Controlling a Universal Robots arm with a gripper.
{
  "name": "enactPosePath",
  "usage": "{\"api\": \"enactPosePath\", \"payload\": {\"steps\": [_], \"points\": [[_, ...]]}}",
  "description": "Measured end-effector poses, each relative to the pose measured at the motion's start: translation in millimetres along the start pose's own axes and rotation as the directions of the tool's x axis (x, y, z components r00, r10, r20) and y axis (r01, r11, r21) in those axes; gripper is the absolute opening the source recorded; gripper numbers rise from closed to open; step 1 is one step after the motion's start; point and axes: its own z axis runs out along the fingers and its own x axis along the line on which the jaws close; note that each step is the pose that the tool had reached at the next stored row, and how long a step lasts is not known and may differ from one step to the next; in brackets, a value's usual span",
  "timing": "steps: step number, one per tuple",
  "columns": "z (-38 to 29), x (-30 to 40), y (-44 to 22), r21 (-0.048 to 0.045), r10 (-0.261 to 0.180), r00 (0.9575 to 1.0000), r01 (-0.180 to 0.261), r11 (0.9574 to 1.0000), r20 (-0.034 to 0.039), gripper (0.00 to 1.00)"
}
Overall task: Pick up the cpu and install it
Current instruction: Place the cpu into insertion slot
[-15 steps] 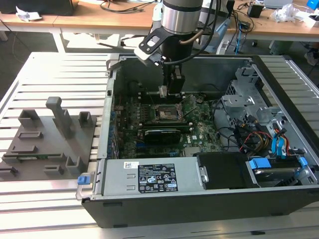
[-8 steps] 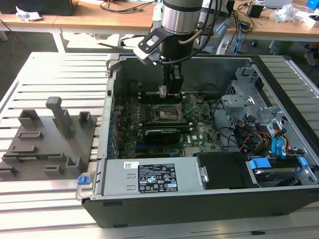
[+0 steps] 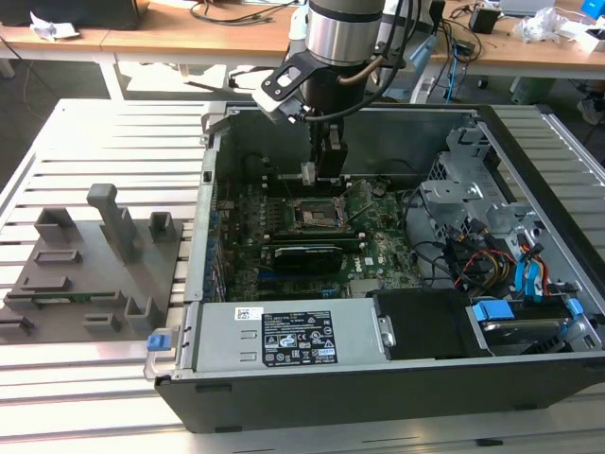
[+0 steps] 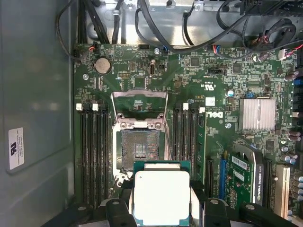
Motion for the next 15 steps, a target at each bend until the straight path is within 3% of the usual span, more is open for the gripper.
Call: {"api": "enactPosePath", "payload": {"steps": [6,8,15], "points": [[2.8,0.1,1.0,0.0,-0.001,1.0,0.001,1.0,0.0062,0.55],[3.4,0.1,1.2,-0.0007,-0.032,0.9994,0.032,0.9995,0.0097,0.55],[5.3,0.4,2.9,-0.001,-0.033,0.9994,0.033,0.9995,0.0096,0.55]]}}
